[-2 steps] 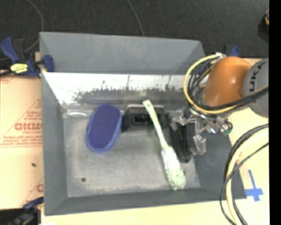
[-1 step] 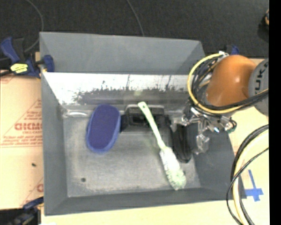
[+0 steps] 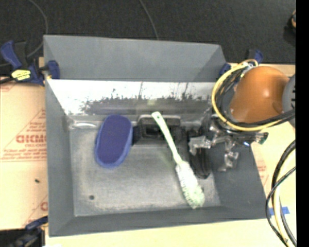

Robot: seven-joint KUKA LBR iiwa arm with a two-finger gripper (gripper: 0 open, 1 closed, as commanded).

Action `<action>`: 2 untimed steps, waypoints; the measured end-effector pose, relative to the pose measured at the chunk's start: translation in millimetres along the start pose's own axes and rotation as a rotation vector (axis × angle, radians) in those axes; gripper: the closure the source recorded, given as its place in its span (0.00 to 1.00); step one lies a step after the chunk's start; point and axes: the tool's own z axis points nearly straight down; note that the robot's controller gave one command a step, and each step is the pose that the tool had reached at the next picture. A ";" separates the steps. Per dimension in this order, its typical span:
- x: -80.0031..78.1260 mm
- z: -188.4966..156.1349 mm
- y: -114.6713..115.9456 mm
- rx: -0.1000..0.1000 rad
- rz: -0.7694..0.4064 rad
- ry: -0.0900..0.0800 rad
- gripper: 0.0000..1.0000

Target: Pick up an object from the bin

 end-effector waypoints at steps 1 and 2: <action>-30.0 25.7 -5.0 0.014 -0.384 -0.011 0.00; -20.3 24.5 -11.4 0.011 -0.342 -0.026 1.00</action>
Offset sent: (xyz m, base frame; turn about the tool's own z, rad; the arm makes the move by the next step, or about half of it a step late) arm 0.0144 -0.0009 -0.0302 -0.3417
